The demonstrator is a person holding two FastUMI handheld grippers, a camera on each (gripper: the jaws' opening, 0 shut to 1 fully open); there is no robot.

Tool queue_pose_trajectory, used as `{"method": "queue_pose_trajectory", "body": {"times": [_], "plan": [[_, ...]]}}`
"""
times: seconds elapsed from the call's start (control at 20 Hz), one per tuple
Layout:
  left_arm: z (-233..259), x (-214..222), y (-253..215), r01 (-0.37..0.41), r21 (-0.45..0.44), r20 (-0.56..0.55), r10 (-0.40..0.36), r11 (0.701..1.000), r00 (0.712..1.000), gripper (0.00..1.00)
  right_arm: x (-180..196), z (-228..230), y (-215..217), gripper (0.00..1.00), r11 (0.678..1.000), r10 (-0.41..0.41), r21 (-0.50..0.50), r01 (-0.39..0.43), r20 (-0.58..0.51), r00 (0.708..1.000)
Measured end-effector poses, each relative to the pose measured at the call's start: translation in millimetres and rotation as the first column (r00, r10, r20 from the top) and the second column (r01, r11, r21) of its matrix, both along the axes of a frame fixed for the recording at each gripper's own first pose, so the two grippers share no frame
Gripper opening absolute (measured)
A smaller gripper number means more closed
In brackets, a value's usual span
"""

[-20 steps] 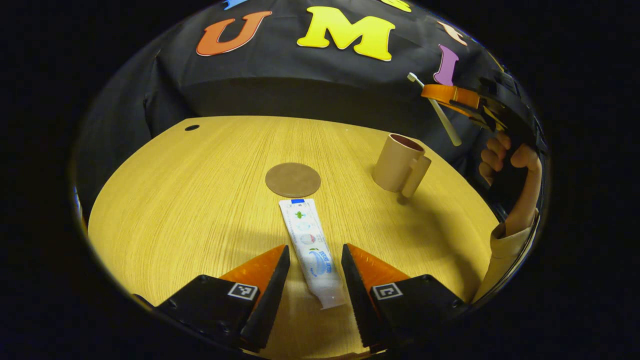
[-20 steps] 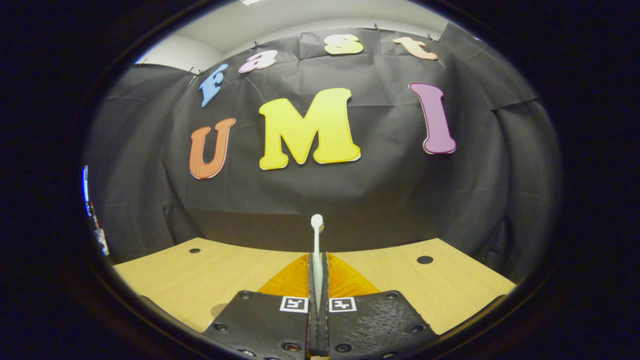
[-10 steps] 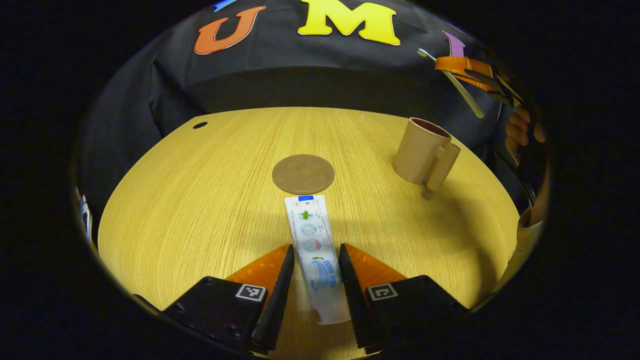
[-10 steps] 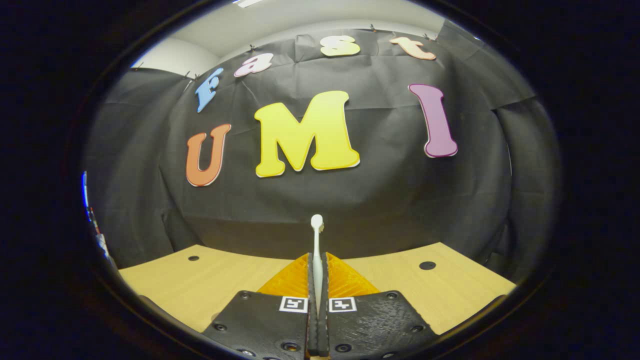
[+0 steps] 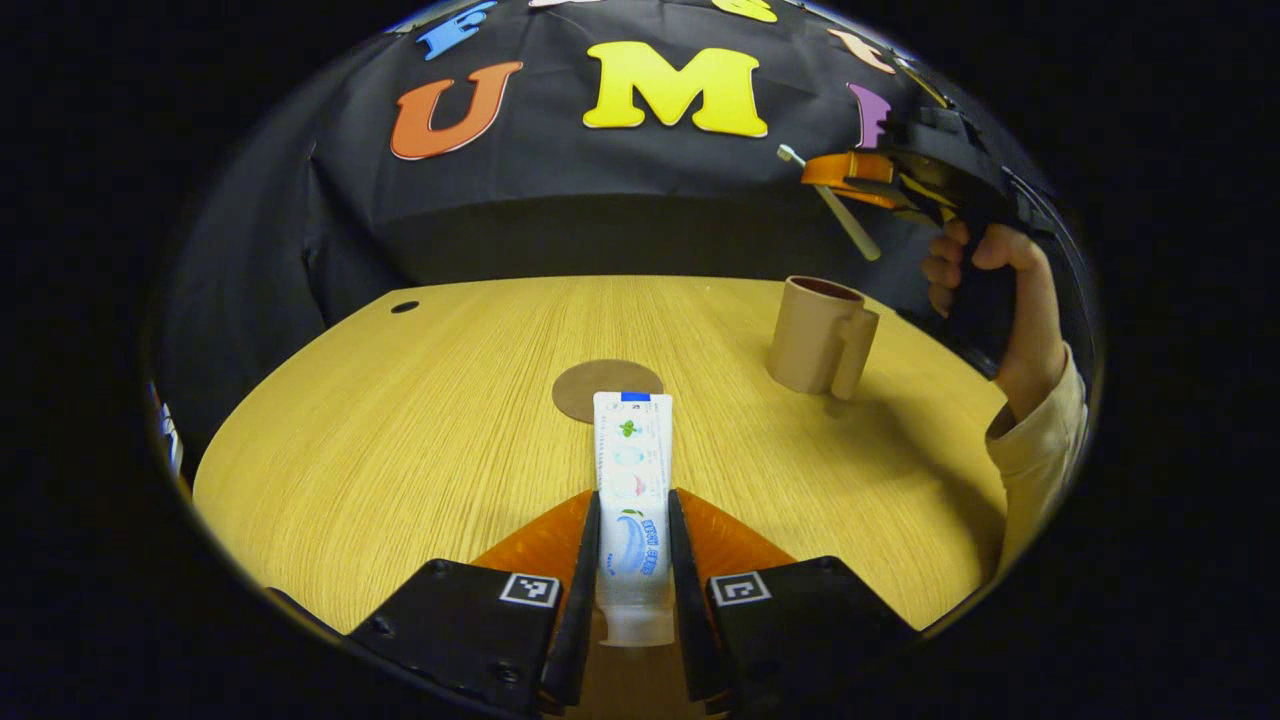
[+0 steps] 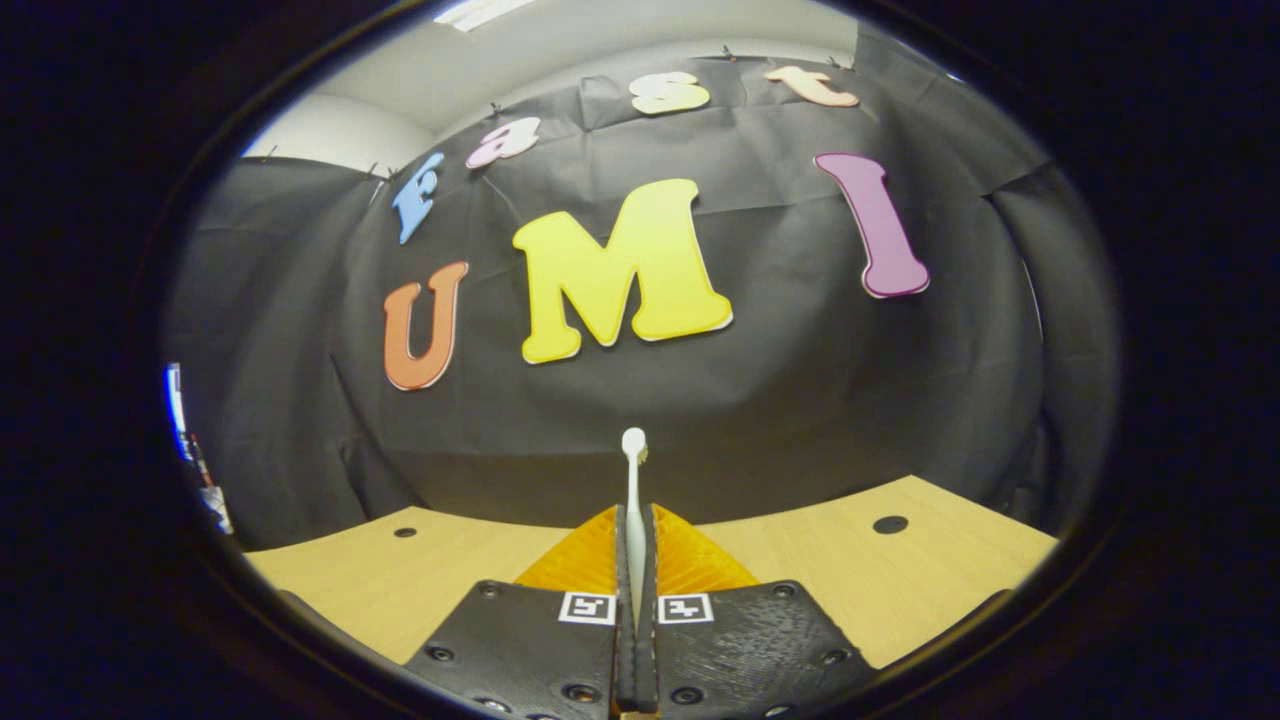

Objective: Put the toothbrush and toothpaste on the desktop into the cup, then pick up the cup and place it on the coaster on the desktop.

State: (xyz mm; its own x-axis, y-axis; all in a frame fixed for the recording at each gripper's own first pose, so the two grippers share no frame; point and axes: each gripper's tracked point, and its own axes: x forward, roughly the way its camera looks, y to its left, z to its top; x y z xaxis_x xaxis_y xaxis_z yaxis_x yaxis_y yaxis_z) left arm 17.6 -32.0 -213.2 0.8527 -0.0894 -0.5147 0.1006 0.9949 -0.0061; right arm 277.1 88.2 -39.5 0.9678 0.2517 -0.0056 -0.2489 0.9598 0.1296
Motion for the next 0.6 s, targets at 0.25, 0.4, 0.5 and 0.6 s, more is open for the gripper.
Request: {"method": "queue_pose_trajectory", "body": {"times": [0.25,0.4,0.5,0.6], "plan": [[37.6,-1.8,-17.8,0.047,-0.049,0.141,-0.040,0.998,0.989,0.40,10.0,-13.6,-2.8,0.01,1.000,0.000,-0.013,0.000,-0.017,1.000],[45.4,-4.8,-25.9,0.078,-0.079,0.166,-0.064,0.994,0.984,0.40,12.3,-15.1,-5.6,0.04,1.000,-0.016,-0.023,0.016,-0.013,1.000],[43.3,-5.3,-27.9,0.081,-0.089,0.161,-0.066,0.993,0.985,0.40,12.5,-19.0,-5.1,0.04,1.000,-0.011,-0.018,0.010,-0.026,1.000],[39.5,-6.5,-25.9,0.075,-0.095,0.144,-0.061,0.993,0.988,0.40,11.8,-20.6,-3.9,0.06,1.000,-0.004,-0.016,0.004,-0.029,1.000]]}}
